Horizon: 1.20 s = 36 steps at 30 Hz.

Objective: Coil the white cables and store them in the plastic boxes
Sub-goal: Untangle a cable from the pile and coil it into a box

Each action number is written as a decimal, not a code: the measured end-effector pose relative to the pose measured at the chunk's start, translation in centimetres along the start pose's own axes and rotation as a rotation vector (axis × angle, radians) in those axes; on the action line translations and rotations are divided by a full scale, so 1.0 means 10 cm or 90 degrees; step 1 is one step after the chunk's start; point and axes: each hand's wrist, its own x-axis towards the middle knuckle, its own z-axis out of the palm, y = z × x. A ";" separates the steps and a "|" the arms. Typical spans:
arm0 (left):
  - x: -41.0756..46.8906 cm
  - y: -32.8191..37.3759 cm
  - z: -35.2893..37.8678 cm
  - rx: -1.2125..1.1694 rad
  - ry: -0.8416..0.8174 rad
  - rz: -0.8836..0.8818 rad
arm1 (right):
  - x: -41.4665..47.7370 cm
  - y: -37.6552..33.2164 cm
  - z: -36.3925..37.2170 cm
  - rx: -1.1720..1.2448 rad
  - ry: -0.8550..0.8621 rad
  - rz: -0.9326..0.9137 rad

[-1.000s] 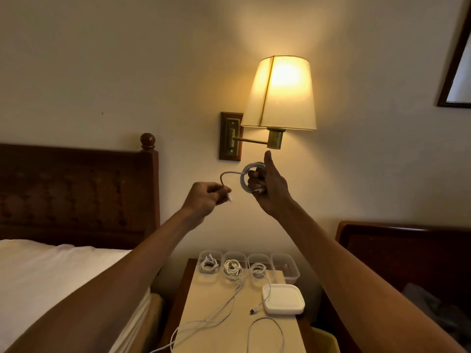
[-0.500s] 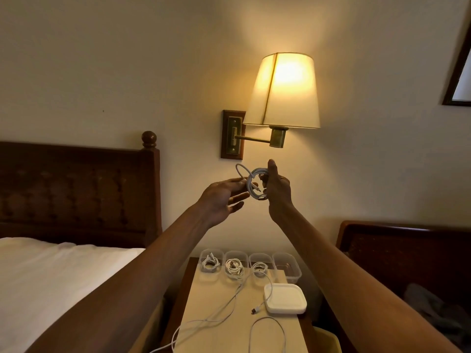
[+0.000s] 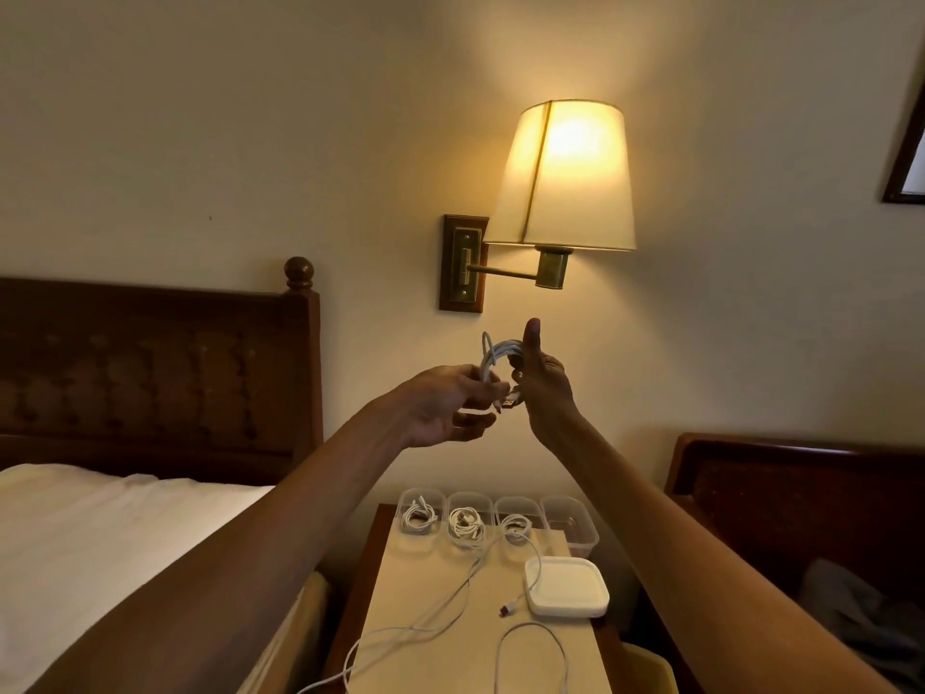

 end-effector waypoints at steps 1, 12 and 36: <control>-0.01 0.02 -0.02 0.005 -0.007 -0.004 | 0.00 0.01 0.00 -0.009 -0.012 0.002; -0.02 0.26 -0.29 0.150 0.011 -0.020 | 0.07 0.03 -0.16 -0.092 -0.217 -0.068; 0.09 -0.38 -0.18 0.050 0.079 0.083 | 0.12 0.07 0.17 0.106 0.040 -0.076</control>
